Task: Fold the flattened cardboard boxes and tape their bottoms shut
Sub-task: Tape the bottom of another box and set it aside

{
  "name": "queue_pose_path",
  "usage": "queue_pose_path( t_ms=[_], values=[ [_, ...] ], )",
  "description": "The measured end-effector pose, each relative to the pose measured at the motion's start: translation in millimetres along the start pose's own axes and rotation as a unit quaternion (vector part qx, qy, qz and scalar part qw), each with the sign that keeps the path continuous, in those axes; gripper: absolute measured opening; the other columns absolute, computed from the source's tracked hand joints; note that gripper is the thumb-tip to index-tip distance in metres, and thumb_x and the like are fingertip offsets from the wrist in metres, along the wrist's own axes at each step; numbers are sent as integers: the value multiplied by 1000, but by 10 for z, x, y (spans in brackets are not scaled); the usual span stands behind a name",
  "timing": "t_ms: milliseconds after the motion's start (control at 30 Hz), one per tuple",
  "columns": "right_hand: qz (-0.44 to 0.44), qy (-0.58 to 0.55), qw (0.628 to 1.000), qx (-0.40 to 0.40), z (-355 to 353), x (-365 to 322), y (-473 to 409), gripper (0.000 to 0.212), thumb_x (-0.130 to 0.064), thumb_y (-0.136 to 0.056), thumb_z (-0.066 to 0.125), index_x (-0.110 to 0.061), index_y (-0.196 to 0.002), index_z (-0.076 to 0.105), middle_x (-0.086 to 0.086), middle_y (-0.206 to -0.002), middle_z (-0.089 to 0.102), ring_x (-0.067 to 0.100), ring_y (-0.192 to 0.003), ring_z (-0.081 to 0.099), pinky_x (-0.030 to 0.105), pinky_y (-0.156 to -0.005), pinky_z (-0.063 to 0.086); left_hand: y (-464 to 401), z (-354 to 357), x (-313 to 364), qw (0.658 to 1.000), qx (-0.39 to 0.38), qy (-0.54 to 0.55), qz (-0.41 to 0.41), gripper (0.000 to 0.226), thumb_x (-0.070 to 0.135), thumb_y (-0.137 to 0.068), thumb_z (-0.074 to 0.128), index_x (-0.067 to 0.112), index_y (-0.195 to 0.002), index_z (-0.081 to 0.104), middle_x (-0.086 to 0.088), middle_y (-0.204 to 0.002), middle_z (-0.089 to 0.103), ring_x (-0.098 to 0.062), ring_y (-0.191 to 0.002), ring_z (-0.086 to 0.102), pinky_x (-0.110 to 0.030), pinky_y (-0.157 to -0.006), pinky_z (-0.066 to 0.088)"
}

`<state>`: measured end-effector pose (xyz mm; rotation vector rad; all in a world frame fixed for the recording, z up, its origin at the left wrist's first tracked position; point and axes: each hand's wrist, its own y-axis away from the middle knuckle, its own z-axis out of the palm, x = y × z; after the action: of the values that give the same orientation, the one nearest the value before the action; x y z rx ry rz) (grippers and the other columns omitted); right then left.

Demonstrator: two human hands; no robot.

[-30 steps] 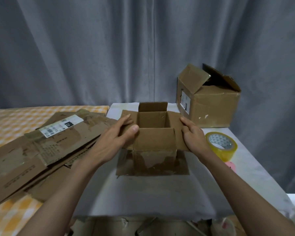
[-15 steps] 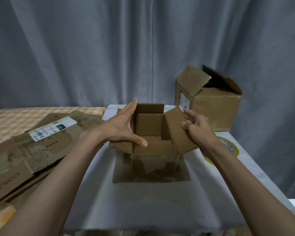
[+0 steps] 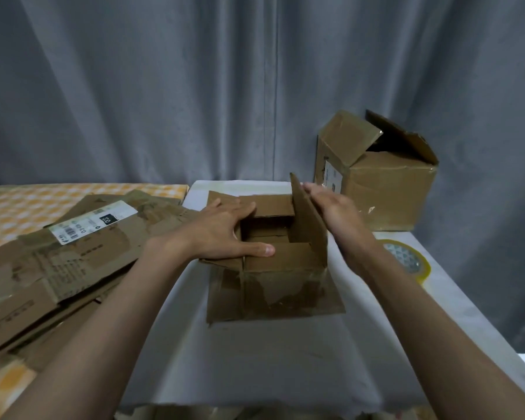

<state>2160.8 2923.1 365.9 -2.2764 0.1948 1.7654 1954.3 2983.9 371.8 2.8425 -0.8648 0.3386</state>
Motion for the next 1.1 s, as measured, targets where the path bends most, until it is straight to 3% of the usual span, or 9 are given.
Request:
queue_pose_path(
  t_ms=[67, 167, 367, 467, 567, 700, 833, 1000, 1100],
  values=[
    [-51, 156, 986, -15, 165, 87, 17, 38, -31, -106, 41, -24, -139, 58, -2, -143, 56, 19, -134, 47, 33, -112, 32, -9, 4, -22, 1000, 16, 16, 5, 101, 77, -76, 57, 32, -158, 18, -1, -166, 12, -26, -153, 2, -41, -122, 6],
    [-79, 314, 945, -40, 319, 232, 13, 45, -27, -107, 39, -19, -152, 41, -2, -160, 33, 18, -150, 23, 31, -121, 16, 2, -43, -88, 998, 42, 36, 17, 100, 77, -75, 60, 23, -154, 31, 0, -160, 31, -24, -149, 22, -36, -118, 21],
    [-79, 350, 932, -58, 301, 255, -6, 48, -29, -109, 33, -17, -155, 32, -2, -163, 26, 16, -153, 16, 32, -122, 13, -47, -142, -188, 945, 201, 252, -43, 57, 49, -103, 39, 22, -153, 37, 7, -159, 33, -12, -148, 25, -26, -118, 16],
    [-83, 349, 932, -51, 312, 273, -7, 48, -28, -108, 34, -16, -155, 33, -1, -163, 27, 16, -152, 16, 31, -121, 13, -73, -28, -125, 941, 186, 283, 6, 50, 41, -105, 39, 25, -153, 37, 14, -156, 34, 2, -143, 23, -17, -112, 15],
    [-84, 356, 930, -42, 336, 278, -12, 48, -28, -108, 35, -16, -154, 34, -1, -162, 28, 18, -152, 18, 32, -121, 15, -111, 74, -24, 952, 182, 245, 40, 53, 42, -104, 41, 27, -154, 32, 15, -159, 29, -1, -145, 23, -12, -107, 13],
    [-71, 377, 923, -43, 354, 270, -2, 48, -29, -108, 31, -17, -155, 32, 0, -164, 26, 19, -152, 17, 39, -121, 20, -166, 213, 53, 978, 113, 164, 66, 59, 47, -103, 38, 29, -157, 21, 15, -163, 16, -5, -150, 13, -27, -122, 11],
    [-36, 388, 920, -44, 357, 221, 40, 49, -30, -108, 28, -16, -155, 29, 2, -165, 21, 26, -151, 19, 45, -119, 22, -226, 312, 52, 991, 64, 92, 71, 63, 51, -103, 33, 27, -159, 15, 13, -165, 7, -5, -151, 3, -35, -124, 7],
    [-19, 379, 924, -44, 372, 167, 120, 52, -35, -109, 27, -14, -156, 26, 3, -167, 15, 25, -152, 17, 43, -119, 18, -280, 260, 25, 992, 62, 82, 74, 67, 56, -100, 38, 30, -158, 16, 13, -165, 9, -5, -151, 6, -32, -124, 8],
    [-20, 386, 921, -43, 386, 163, 207, 54, -39, -108, 26, -15, -157, 23, 1, -167, 13, 24, -152, 16, 42, -119, 18, -345, 184, -27, 992, 26, 104, 65, 85, 67, -89, 51, 32, -158, 16, 15, -165, 9, -7, -151, 7, -32, -122, 9]
  ],
)
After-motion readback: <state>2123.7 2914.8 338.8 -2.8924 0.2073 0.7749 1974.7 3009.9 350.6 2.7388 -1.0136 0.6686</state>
